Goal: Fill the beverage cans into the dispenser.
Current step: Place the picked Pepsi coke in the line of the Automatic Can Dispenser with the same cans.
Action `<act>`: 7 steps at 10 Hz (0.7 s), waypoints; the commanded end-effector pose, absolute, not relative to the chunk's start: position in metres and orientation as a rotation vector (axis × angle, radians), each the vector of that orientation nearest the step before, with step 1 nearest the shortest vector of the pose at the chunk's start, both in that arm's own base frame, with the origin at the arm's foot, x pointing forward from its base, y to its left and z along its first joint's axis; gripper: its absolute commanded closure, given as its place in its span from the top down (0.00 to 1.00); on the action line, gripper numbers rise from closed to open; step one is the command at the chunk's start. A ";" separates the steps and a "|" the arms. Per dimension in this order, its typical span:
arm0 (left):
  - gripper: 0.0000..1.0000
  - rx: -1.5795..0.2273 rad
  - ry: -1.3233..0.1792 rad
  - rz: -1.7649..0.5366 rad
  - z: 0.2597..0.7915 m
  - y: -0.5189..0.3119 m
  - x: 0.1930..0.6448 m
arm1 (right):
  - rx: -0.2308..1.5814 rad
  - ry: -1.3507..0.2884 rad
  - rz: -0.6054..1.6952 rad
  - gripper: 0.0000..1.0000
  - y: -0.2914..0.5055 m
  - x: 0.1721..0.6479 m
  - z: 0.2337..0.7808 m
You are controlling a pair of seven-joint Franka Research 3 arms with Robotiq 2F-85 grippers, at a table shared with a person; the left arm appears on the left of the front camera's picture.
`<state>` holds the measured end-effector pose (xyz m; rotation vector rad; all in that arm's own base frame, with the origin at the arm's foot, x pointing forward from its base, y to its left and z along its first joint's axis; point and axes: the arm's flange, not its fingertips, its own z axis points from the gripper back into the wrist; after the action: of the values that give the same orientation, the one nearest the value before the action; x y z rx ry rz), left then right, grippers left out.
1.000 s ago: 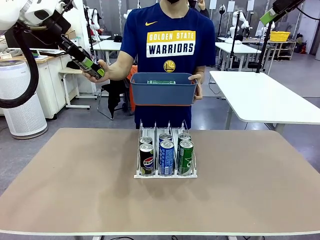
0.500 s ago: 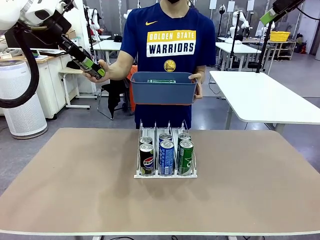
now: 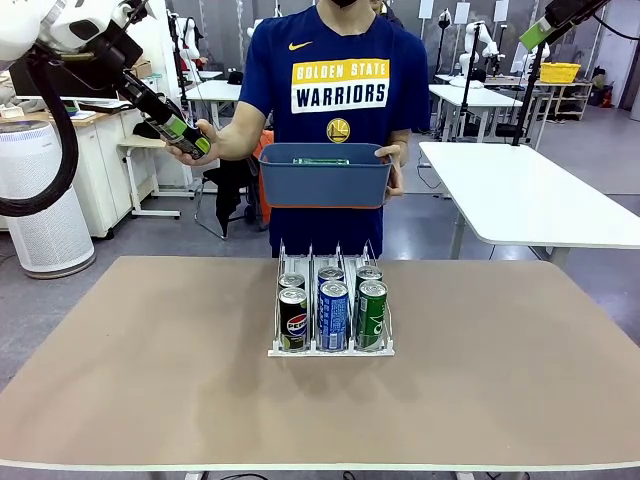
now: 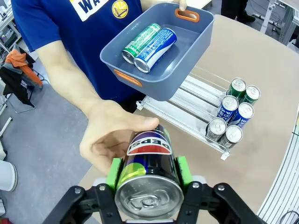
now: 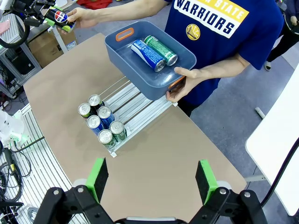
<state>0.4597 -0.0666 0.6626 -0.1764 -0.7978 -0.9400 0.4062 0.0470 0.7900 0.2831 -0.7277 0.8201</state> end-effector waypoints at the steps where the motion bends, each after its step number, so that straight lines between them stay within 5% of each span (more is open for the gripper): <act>1: 0.48 -0.175 -0.800 -0.937 0.663 -0.065 0.460 | 0.285 -0.721 0.824 1.00 0.047 0.405 0.788; 7: 0.48 -0.175 -0.800 -0.937 0.663 -0.065 0.460 | 0.285 -0.721 0.824 1.00 0.047 0.405 0.788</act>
<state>0.4599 -0.0668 0.6617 -0.1772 -0.7957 -0.9401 0.4062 0.0470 0.7900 0.2831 -0.7277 0.8201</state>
